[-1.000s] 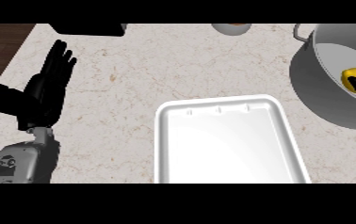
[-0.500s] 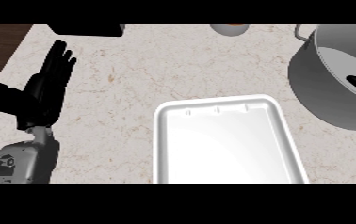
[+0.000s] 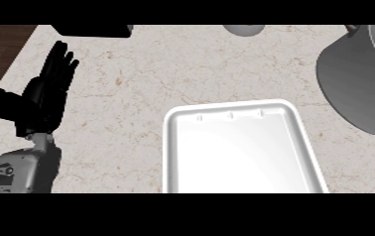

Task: Pick the lemon from the tray and place it in the pot

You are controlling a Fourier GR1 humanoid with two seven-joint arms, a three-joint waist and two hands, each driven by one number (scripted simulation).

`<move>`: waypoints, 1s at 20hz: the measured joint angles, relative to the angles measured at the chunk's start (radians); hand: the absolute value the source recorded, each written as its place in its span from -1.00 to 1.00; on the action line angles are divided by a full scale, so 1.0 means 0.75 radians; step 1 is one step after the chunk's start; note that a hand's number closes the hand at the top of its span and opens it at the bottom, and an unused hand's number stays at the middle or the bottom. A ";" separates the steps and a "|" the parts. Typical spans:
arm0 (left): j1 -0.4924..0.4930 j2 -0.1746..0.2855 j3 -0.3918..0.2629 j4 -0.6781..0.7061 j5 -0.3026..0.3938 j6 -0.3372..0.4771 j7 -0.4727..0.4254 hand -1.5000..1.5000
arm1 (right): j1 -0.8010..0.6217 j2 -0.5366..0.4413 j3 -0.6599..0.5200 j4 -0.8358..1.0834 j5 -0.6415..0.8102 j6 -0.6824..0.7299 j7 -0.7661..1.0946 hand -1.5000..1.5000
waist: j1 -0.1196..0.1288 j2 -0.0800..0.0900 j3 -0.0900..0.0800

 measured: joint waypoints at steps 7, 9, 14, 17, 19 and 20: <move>0.012 0.006 0.011 -0.014 0.008 -0.009 0.001 0.00 | 0.044 -0.182 -0.066 0.103 -0.065 0.155 0.015 -1.00 | 0.001 0.008 0.009; 0.006 0.005 0.008 -0.019 0.008 -0.008 0.008 0.00 | 0.050 -0.217 -0.072 0.115 -0.072 0.181 0.028 -1.00 | 0.004 0.009 0.011; 0.023 0.004 0.020 -0.016 0.017 -0.013 -0.006 0.00 | 0.110 -0.280 -0.079 0.122 -0.088 0.239 0.024 -1.00 | 0.001 0.011 0.014; 0.017 0.000 0.009 -0.017 0.006 -0.010 -0.006 0.00 | 0.125 -0.294 -0.073 0.118 -0.088 0.245 0.031 -1.00 | 0.002 0.011 0.015; 0.020 -0.001 0.008 -0.021 0.003 -0.007 -0.005 0.00 | 0.144 -0.309 -0.073 0.113 -0.092 0.255 0.027 -1.00 | 0.001 0.011 0.016; 0.022 0.000 0.008 -0.027 0.006 -0.010 -0.001 0.00 | 0.150 -0.317 -0.073 0.113 -0.095 0.259 0.030 -1.00 | 0.003 0.011 0.016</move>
